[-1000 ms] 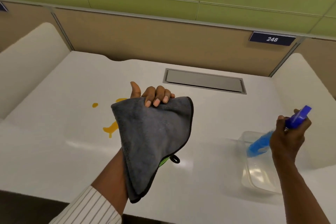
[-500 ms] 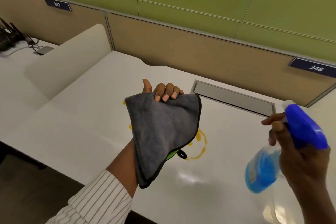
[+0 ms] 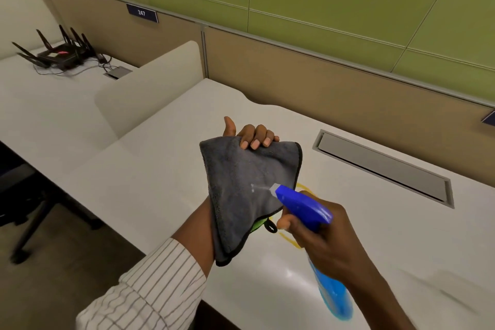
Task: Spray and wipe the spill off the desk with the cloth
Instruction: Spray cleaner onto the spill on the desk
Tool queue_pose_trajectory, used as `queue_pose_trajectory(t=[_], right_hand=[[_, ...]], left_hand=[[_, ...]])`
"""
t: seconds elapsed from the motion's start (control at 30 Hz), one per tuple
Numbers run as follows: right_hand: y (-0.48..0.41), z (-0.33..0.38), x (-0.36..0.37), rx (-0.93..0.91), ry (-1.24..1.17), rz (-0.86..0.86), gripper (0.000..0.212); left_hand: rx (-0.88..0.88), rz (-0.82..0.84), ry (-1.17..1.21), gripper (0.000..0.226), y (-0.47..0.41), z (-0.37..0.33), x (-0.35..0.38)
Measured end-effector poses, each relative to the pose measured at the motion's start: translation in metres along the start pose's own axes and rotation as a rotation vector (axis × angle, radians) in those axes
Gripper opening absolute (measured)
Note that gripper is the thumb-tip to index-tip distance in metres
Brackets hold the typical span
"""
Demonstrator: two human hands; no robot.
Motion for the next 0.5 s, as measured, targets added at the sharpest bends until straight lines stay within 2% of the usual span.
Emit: queue_pose_trajectory(t=[0.07,0.17,0.27,0.37,0.5], right_hand=[[-0.002,0.002,0.002,0.001,0.006,0.014,0.076],[-0.002,0.001,-0.004,0.0,-0.069,-0.014,0.058],[0.003,-0.001,-0.013,0.014,-0.022,-0.049,0.04],[0.008,-0.005,-0.021,0.038,-0.015,-0.089,0.035],[0.013,-0.005,-0.031,0.038,-0.027,-0.134,0.051]], left_hand=[[0.009,-0.048,-0.004,0.064,0.002,-0.004,-0.006],[0.02,-0.105,0.002,0.065,0.005,-0.009,-0.014],[0.015,-0.117,0.012,0.066,0.008,-0.011,-0.017],[0.003,-0.118,0.032,0.068,0.01,-0.007,-0.018],[0.0,-0.102,0.012,0.066,0.011,0.0,-0.018]])
Point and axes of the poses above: each hand's wrist, its own y-axis away from the middle knuckle, its own x-axis out of the palm, z = x × y, the point moved 9 cm from there along -y, towards the middle knuckle, and after that the axes turned 8 degrees about z, right-handed, at the moved point
